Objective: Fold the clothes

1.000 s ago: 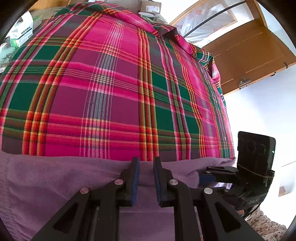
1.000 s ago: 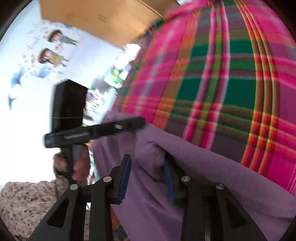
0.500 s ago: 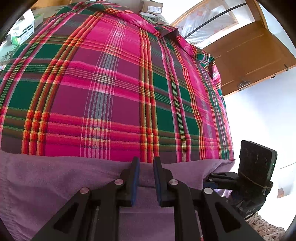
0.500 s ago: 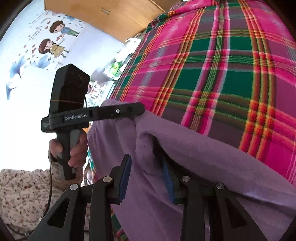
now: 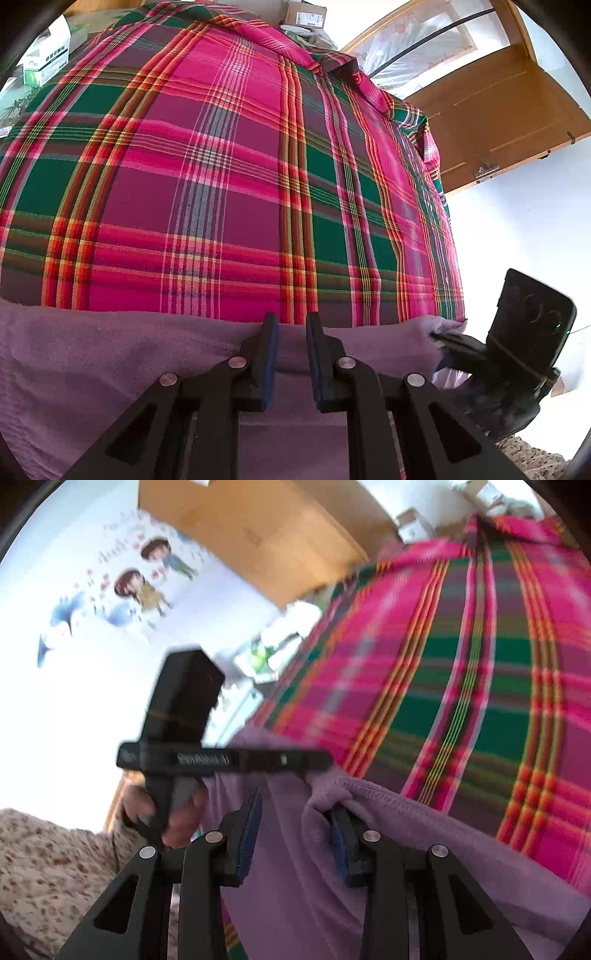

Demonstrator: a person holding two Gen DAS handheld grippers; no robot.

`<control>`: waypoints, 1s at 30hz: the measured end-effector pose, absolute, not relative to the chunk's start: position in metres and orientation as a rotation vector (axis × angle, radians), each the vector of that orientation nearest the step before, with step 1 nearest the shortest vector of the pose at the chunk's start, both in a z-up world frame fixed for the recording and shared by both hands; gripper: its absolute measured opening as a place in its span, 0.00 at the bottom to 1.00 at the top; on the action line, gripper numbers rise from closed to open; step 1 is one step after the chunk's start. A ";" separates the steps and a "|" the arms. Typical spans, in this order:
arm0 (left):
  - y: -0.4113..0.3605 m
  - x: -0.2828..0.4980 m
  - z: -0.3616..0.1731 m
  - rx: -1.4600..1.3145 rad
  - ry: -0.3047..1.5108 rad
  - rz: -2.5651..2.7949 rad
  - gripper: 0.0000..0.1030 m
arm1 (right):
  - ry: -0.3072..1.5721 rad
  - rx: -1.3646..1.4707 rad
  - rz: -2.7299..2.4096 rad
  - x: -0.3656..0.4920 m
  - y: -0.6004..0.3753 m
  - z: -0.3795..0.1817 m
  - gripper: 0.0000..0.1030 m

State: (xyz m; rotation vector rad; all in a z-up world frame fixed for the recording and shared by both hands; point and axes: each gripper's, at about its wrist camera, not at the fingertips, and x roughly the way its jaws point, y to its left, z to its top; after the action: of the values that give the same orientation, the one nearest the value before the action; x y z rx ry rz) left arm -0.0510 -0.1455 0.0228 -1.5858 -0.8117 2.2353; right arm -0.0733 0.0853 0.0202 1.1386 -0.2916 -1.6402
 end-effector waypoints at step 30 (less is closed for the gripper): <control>-0.054 -0.075 0.056 -1.377 -0.278 2.139 0.37 | -0.781 1.176 -2.050 -0.089 0.218 0.013 0.32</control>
State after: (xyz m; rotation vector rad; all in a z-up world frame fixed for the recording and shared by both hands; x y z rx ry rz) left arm -0.0749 -0.0537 0.0556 -1.3774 -0.2784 2.1390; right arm -0.0894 0.2179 0.0132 1.1760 -0.7806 -2.0496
